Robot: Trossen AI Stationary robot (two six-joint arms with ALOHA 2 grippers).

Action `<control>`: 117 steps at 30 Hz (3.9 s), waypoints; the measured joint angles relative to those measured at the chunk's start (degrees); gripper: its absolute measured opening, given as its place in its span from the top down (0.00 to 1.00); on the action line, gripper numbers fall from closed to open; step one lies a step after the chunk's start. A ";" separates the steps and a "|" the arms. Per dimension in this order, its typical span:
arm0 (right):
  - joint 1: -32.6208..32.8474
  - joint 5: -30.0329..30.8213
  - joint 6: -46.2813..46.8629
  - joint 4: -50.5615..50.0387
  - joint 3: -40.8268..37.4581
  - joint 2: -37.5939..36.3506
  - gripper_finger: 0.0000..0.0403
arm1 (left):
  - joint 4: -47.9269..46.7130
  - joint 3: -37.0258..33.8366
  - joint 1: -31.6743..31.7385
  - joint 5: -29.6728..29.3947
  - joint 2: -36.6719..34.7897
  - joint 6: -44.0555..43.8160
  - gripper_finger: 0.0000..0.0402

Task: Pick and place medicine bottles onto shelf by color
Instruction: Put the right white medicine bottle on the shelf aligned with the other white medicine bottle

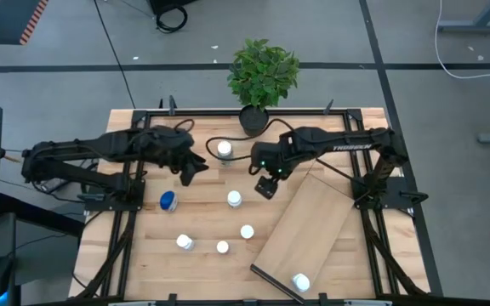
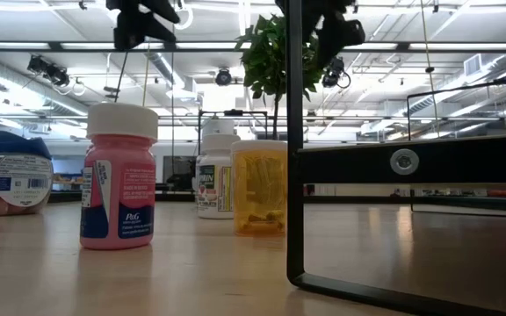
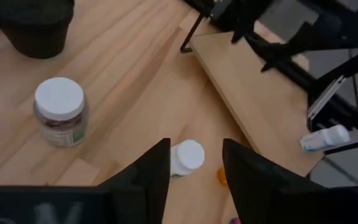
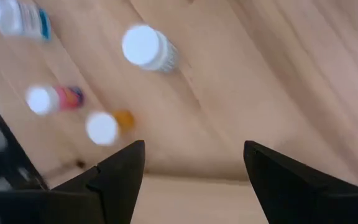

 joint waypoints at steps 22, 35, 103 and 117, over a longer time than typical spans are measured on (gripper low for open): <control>-2.30 5.15 -6.25 -15.52 -0.02 -13.84 0.30 | 10.73 0.24 -4.84 -0.18 19.89 -0.42 0.29; -2.28 9.27 4.86 -15.52 0.00 -21.34 0.30 | 10.60 0.21 -8.51 -5.16 22.94 15.77 0.29; 18.99 18.85 41.19 -16.92 -0.02 -21.72 0.30 | 11.07 4.77 -8.98 -1.15 34.25 33.42 0.51; 21.04 17.90 48.32 -16.96 -0.02 -28.72 0.30 | 9.61 23.57 -9.51 6.20 34.27 43.24 0.50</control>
